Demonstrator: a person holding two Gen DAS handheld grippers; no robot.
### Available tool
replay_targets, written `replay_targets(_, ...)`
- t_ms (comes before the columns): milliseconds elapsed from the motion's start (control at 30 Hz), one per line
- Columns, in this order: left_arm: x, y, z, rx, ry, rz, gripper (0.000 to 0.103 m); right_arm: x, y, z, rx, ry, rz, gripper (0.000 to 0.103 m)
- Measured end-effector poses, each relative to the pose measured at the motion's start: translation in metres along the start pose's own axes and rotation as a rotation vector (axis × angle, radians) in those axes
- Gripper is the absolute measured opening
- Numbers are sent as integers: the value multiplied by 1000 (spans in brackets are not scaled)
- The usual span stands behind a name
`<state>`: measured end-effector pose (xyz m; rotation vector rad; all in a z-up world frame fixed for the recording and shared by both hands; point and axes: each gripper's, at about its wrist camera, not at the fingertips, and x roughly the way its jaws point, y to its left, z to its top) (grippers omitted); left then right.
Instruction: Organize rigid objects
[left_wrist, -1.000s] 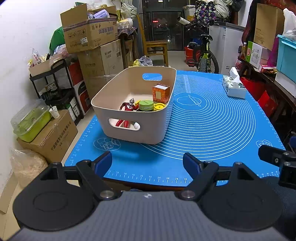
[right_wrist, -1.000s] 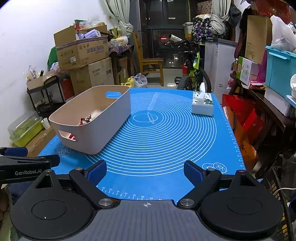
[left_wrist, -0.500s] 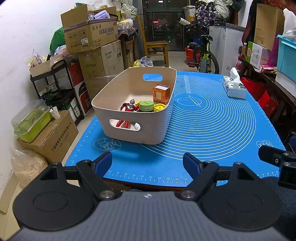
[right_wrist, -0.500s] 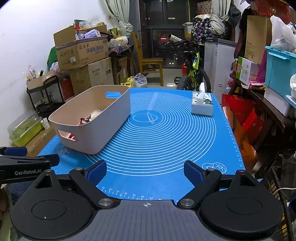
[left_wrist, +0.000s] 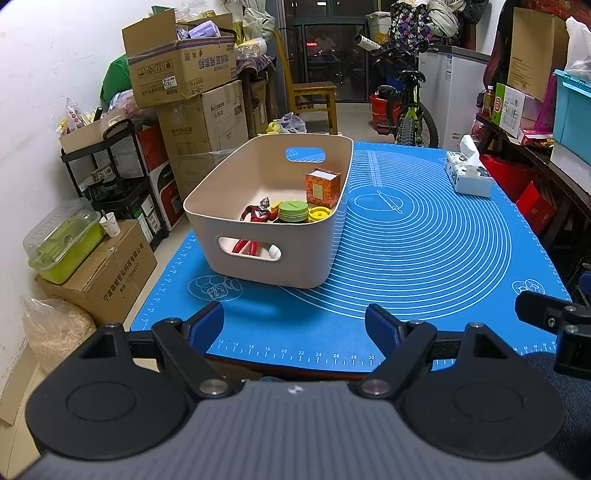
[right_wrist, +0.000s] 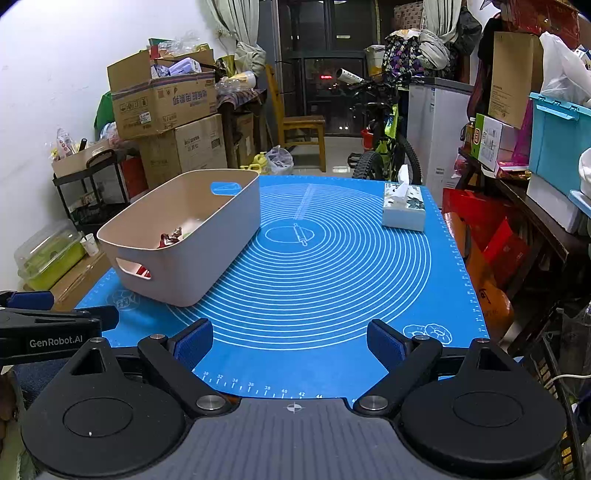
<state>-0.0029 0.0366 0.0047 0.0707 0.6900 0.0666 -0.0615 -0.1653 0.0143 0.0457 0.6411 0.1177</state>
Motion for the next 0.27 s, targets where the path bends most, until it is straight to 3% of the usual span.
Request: replay_targets(267, 0, 1, 0, -2, -1, 1, 84, 0, 0, 0, -1, 0, 0, 92)
